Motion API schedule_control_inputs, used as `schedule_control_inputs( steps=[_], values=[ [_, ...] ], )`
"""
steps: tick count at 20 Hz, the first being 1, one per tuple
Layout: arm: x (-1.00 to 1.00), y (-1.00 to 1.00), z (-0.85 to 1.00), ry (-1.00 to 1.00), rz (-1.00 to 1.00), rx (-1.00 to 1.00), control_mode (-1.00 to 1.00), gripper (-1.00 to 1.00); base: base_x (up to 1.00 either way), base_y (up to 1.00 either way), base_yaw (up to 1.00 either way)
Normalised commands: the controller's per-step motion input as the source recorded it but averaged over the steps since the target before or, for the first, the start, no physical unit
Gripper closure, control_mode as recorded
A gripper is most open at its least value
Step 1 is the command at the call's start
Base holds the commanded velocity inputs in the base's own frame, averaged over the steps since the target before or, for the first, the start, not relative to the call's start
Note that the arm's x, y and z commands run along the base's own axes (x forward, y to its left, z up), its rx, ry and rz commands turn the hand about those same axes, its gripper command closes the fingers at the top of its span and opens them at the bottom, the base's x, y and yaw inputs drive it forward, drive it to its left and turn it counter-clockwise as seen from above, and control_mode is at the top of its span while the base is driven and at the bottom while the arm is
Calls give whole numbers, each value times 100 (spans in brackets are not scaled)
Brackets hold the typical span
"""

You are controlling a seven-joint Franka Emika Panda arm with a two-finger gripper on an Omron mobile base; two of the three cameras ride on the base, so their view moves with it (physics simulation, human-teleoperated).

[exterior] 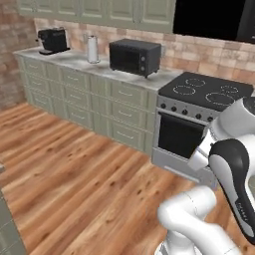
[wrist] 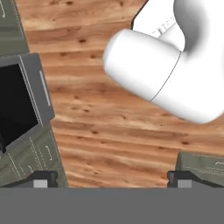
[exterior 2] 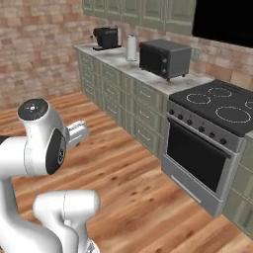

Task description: Move the bowls from the cabinet to the plates on the dining table.

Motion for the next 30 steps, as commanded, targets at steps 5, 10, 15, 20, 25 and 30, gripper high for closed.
schedule_control_inputs(
  steps=[5,10,15,20,25,30],
  values=[
    [0,0,0,0,0,0,100,-100,-14,-74,-36],
    [0,0,0,0,0,0,100,-100,-9,-74,-34],
    [0,0,0,0,0,0,100,-100,-9,-74,-34],
    [0,0,0,0,0,0,100,-100,-15,-73,-34],
    [0,0,0,0,0,0,100,-100,-2,-50,-37],
    [0,0,0,0,0,0,100,-100,24,4,-22]
  ],
)
